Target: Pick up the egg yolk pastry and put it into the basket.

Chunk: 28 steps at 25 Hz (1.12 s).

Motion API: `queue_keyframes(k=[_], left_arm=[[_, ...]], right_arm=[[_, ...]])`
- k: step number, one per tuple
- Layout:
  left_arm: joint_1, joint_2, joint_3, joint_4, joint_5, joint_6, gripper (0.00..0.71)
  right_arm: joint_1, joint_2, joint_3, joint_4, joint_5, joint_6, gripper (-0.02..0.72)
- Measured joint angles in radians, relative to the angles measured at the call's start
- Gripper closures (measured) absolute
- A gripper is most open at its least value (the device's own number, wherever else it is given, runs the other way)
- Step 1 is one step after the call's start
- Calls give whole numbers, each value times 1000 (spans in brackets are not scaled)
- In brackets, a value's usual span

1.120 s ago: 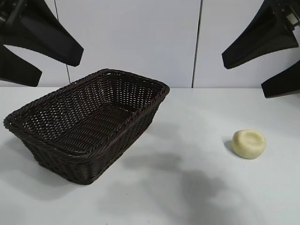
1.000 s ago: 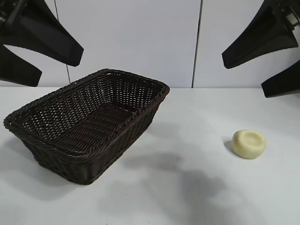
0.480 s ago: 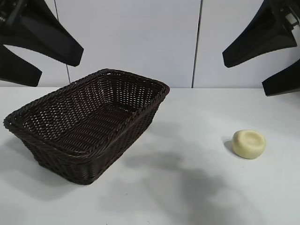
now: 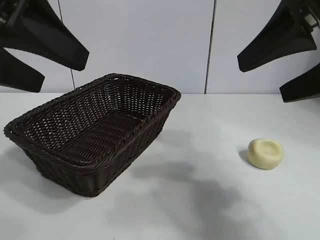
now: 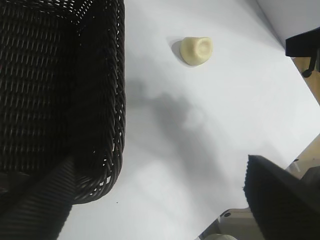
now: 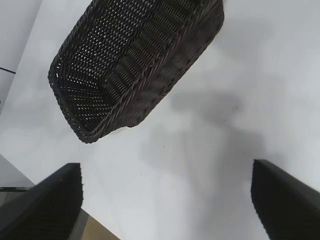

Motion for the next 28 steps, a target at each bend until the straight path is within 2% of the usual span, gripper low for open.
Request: queue_keyframes(k=[4,11,16,22,28], left_arm=[[0,0,0,0,-39,-35,52],[0,0,0,58,-91,-451,52],[0,2,-28,264,-69,-792,52],[0,2,-67,521,-1,-1060,52],[0,3,-67,587,10,-1168,52]], right_arm=[[0,0,0,0,-2,0,49],[0,0,0,0,-2,0,49],[0,0,0,0,-2,1,49],[0,0,0,0,-2,1,49],[0,0,0,0,-2,1,49]])
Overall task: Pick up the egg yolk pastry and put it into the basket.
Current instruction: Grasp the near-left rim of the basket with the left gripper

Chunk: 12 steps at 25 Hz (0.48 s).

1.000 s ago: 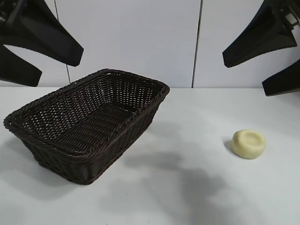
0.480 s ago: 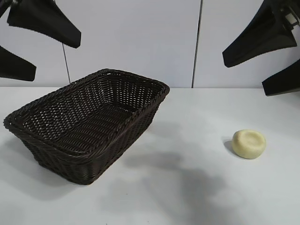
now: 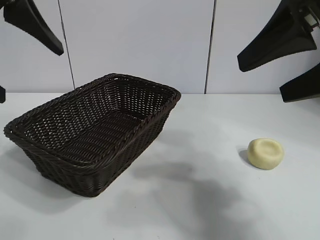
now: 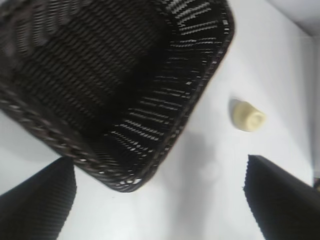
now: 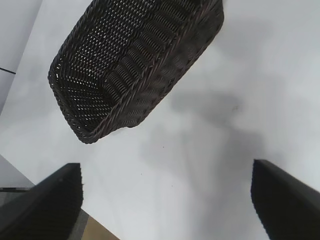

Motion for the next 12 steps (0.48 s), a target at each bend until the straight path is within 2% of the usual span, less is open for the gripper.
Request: queue_keyframes(k=[12], left_arm=[[0,217,-7,3,-24,-30,52]], right_arm=[[0,0,0,0,1,0,49]])
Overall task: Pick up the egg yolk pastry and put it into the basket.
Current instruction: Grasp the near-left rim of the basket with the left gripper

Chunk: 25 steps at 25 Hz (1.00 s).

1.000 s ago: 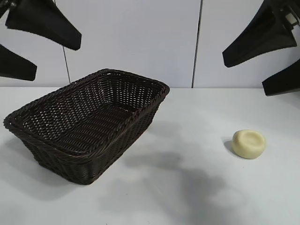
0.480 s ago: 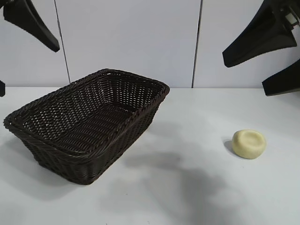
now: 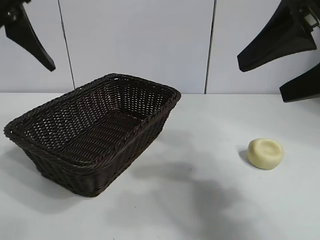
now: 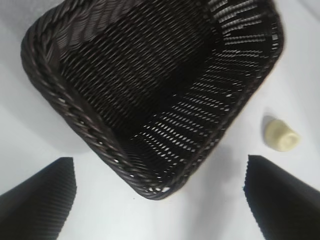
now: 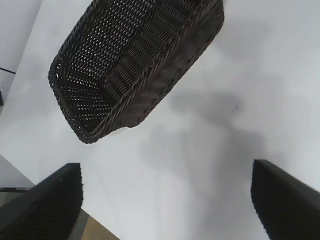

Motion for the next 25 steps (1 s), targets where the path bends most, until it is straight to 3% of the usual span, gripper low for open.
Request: queue_keyframes(k=[11,19,25], left_arm=[[0,112,-1,4,-48,-81,52],[0,143,83,6,-201,-314,52],[0,191,126,5,-299,-366,52]], right_arm=[[0,0,0,0,0,0,49],[0,0,0,1,0,0,49],[0,0,0,3,0,0,49]])
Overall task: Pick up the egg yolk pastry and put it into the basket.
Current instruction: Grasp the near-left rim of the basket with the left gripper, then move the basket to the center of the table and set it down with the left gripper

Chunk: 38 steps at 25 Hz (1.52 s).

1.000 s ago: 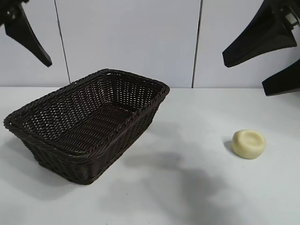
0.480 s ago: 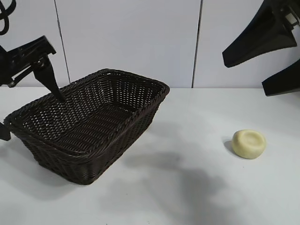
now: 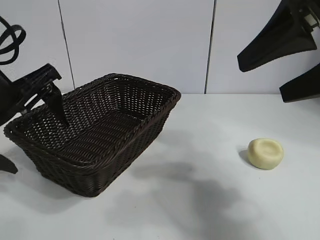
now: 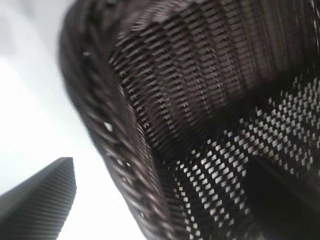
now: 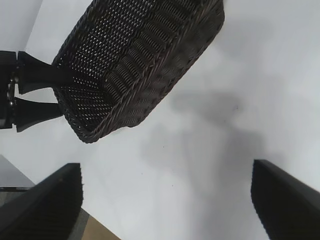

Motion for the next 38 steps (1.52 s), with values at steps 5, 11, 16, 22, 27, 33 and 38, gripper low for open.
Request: queue_keyframes(k=[5,11,16,22,27,33,38], left_arm=[[-1,18,0,0,-26,0,52],[-1,34,0,0,-26,0,69],[-1,34,0,0,-22,0,323],[-1,33,0,-24,-32,-9,587],[-1,34,-15,-49,-9,-6,611],[-1,41,-90,-36,97,-3,611],[-1,41,-167,11,168,-3,611]], right_arm=[[0,0,0,0,0,0,49],[0,0,0,1,0,0,49],[0,0,0,1,0,0,49],[0,0,0,1,0,0,49],[0,0,0,1,1,0,49],[0,0,0,1,1,0,49],[0,0,0,1,1,0,49]])
